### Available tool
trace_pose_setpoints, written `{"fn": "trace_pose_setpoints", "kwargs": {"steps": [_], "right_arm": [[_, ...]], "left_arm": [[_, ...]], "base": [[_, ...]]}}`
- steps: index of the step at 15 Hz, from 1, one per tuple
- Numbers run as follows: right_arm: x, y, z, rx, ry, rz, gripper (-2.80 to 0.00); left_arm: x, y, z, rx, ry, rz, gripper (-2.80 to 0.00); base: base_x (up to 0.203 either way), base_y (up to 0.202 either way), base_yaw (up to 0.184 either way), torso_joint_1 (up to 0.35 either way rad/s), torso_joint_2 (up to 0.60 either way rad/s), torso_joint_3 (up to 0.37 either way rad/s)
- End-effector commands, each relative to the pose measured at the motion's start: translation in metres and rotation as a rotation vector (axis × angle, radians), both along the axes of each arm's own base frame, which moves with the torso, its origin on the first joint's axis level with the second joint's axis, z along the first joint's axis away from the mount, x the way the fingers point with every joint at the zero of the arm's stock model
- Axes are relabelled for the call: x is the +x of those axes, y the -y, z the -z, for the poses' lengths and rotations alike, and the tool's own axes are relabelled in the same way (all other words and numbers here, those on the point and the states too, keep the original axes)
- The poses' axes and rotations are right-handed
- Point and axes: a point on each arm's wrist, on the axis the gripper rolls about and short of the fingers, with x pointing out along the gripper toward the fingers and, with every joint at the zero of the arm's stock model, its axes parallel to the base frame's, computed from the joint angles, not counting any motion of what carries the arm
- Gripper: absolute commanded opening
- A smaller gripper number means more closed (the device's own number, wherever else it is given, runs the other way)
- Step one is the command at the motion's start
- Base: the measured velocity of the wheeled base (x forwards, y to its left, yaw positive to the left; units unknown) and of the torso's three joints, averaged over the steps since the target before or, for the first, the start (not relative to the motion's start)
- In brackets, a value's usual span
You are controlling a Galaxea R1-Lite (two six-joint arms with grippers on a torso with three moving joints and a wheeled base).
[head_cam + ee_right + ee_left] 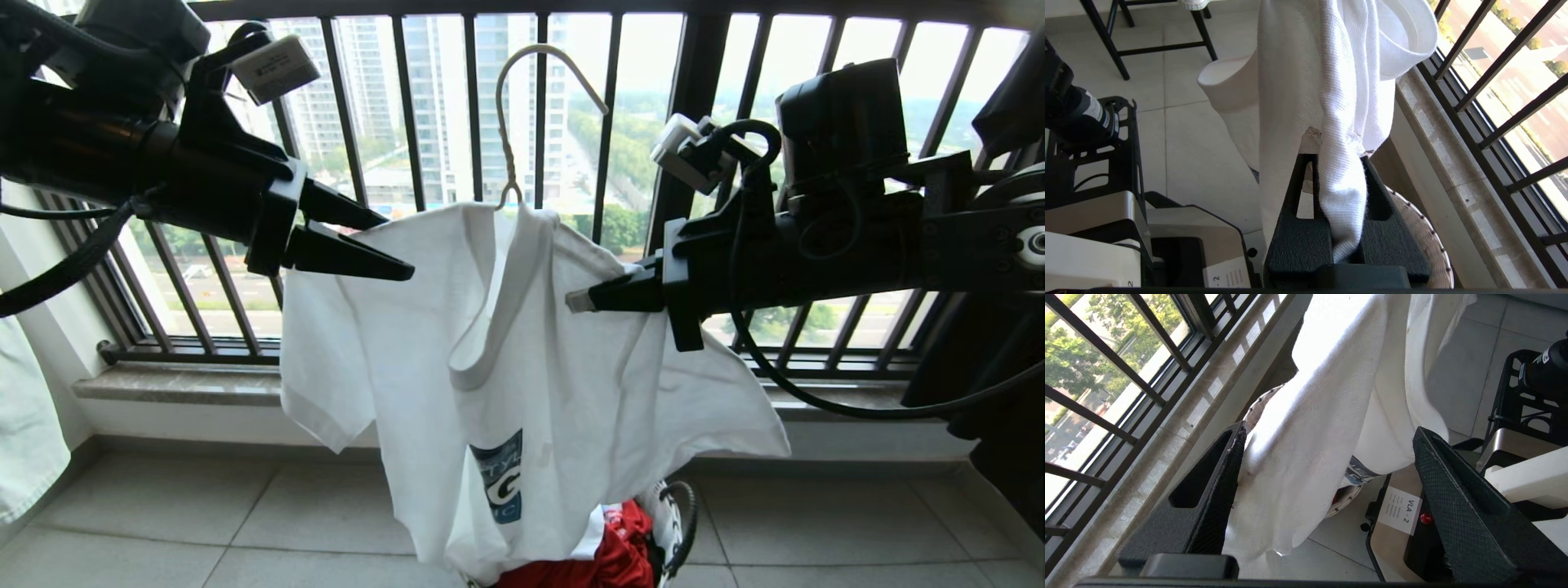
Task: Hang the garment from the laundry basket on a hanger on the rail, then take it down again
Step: Hang the clothes rack on the clothesline
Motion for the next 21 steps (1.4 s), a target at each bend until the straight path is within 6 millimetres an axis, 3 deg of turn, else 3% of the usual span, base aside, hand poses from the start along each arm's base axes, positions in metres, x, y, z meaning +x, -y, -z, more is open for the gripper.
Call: {"fn": "trace_pose_setpoints", "kwargs": {"steps": [1,5,16,17,21], "right_arm": [[-0.001,0.0,-0.001,0.001,0.003,-0.005,-2.8],[-0.001,0.0,-0.002,0.003,0.007,-0.006,-2.8],[-0.006,0.001,-0.007,0.012,0.02,-0.011,-2.8],[-0.007,0.0,-0.007,0.012,0.02,-0.012,-2.8],[-0.007,-0.001,-0.008,0.014,0.023,-0.016,-2.8]], "left_arm": [[0.02,0.004,0.005,-0.013,0.048,0.003,0.0],[0.018,0.006,-0.002,-0.029,0.089,-0.001,0.0],[0.018,0.016,0.005,-0.046,0.024,0.022,0.0],[0.019,0.016,0.005,-0.045,0.021,0.021,-2.8],[0.019,0.018,0.007,-0.043,0.018,0.028,-2.8]], "base": [[0.0,0.0,0.0,0.0,0.0,0.0],[0.0,0.0,0.0,0.0,0.0,0.0],[0.0,0.0,0.0,0.0,0.0,0.0],[0.0,0.0,0.0,0.0,0.0,0.0],[0.0,0.0,0.0,0.0,0.0,0.0]]}}
